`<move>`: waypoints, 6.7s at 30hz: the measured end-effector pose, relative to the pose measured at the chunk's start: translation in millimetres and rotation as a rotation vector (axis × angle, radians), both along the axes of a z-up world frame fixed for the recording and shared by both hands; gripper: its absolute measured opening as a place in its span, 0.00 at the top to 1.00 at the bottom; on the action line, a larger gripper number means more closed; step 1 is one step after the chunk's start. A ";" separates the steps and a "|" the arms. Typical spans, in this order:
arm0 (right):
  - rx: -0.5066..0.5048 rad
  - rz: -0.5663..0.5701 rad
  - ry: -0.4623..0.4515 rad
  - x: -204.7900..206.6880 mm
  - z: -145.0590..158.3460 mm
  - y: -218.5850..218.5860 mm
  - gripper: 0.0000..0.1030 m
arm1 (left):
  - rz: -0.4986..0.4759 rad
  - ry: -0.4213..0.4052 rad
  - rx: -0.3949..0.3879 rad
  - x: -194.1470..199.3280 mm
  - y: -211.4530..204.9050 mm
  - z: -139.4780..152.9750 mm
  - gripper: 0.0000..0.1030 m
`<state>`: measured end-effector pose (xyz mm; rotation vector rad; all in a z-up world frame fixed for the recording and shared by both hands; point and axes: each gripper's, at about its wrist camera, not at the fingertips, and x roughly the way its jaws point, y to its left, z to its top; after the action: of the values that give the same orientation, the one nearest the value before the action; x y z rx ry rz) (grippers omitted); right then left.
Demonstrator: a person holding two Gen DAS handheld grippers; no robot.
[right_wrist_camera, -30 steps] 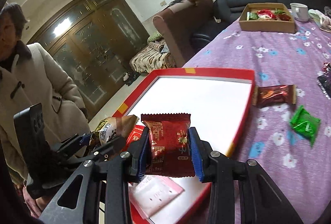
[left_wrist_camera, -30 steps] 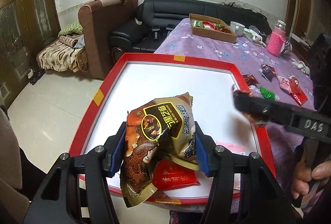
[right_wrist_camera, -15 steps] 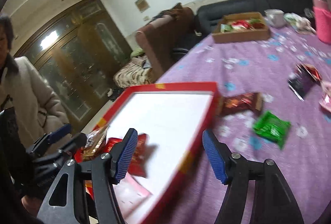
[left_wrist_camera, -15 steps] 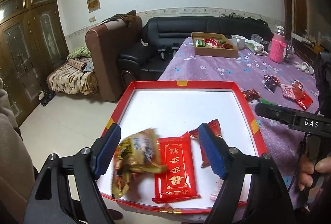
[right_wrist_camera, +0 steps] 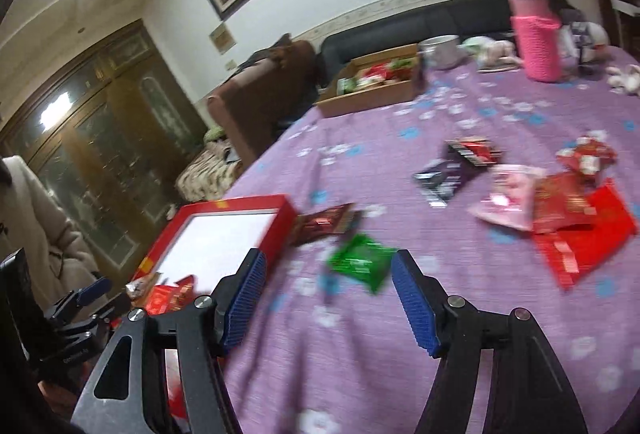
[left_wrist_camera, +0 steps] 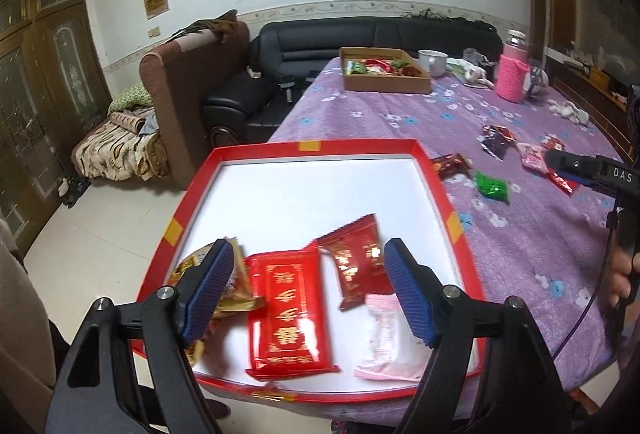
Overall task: Organize snacks
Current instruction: 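Move the right tool to the pink Lotso packet and grasp it, then move the left tool toward the dark purple packet while right holds the pink packet, then close the left tool on the dark purple packet and lift it, then carry both packets over the white tray and open both tools to drop them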
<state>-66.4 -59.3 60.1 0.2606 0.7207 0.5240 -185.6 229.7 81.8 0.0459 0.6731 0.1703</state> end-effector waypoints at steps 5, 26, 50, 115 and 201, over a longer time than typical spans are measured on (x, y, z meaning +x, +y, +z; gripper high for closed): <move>-0.046 -0.124 0.029 1.5 -5.9 -66.7 0.34 | -0.066 0.006 0.006 7.3 -22.2 6.3 0.24; -0.136 -0.206 0.180 82.0 -17.8 -107.1 0.34 | -0.199 0.091 0.077 21.6 -85.5 5.6 0.24; -0.396 -0.164 0.139 117.8 -42.0 -6.3 0.65 | -0.134 0.141 -0.003 13.3 -60.2 -5.3 0.24; 0.239 -0.372 0.078 112.1 -19.2 -136.3 0.65 | -0.274 0.165 0.000 172.0 -167.6 32.4 0.24; 0.110 0.032 0.041 21.8 30.0 42.9 0.57 | 0.000 0.046 -0.144 46.3 -35.9 18.1 0.41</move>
<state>-44.6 -16.5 90.1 0.3639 0.7381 0.5916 -139.3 193.9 99.9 -0.0888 0.7296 0.1210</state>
